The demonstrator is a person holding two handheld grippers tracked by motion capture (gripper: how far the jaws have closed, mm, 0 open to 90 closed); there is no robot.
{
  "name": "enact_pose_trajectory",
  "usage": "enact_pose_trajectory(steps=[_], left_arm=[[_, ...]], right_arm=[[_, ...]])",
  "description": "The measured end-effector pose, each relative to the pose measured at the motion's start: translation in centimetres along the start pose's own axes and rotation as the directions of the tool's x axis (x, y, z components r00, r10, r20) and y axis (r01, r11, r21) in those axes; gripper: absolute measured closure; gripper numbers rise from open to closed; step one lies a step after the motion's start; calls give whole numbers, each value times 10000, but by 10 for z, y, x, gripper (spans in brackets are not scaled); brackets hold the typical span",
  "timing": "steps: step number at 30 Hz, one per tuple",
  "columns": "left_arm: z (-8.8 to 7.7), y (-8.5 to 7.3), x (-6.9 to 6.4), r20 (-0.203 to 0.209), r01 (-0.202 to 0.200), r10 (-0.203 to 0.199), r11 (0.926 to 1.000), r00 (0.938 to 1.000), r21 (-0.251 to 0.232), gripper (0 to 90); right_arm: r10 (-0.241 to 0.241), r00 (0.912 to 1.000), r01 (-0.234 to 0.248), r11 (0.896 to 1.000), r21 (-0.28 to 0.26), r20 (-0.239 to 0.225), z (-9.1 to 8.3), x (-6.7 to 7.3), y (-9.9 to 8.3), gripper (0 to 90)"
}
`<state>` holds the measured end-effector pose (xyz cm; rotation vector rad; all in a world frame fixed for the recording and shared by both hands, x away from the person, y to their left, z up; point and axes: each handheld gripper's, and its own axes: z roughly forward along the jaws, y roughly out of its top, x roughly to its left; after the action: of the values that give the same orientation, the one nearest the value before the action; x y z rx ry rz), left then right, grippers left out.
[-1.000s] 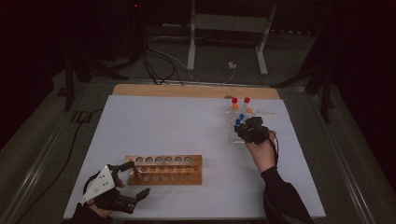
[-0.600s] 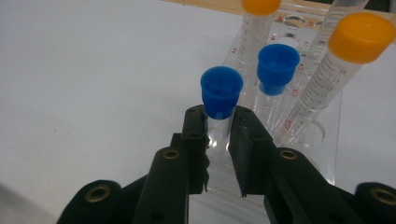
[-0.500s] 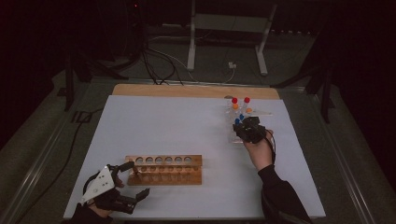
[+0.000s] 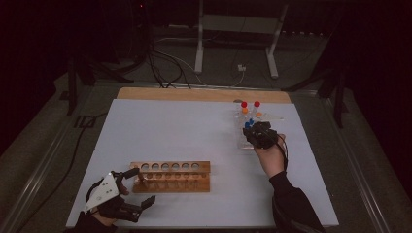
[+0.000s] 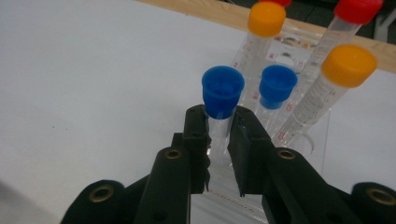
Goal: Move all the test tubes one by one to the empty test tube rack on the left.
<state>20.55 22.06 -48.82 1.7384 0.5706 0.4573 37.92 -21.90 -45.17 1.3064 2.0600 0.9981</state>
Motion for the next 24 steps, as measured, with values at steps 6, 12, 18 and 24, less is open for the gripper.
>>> enact_pose_trajectory(steps=[6, 12, 18, 24], left_arm=[[0, 0, 0, 2, -6, 6, 10000, 10000, -11, 6], [-1, 0, 0, -43, -22, 22, 10000, 10000, -38, 6], [-1, 1, -1, -32, -44, 44, 10000, 10000, -62, 6], [-3, 2, -2, -55, -16, 16, 9999, 10000, -122, 6]], right_arm=[[-107, 9999, 106, 9992, -392, -13, -11, 0, 5, 765], [-117, 9999, 115, 9972, -740, -14, -22, 0, 10, 765], [-296, 9996, 298, 9927, -1170, 29, -35, 3, 15, 764], [-453, 9990, 445, 9885, -1447, -23, -45, 7, 19, 765]])
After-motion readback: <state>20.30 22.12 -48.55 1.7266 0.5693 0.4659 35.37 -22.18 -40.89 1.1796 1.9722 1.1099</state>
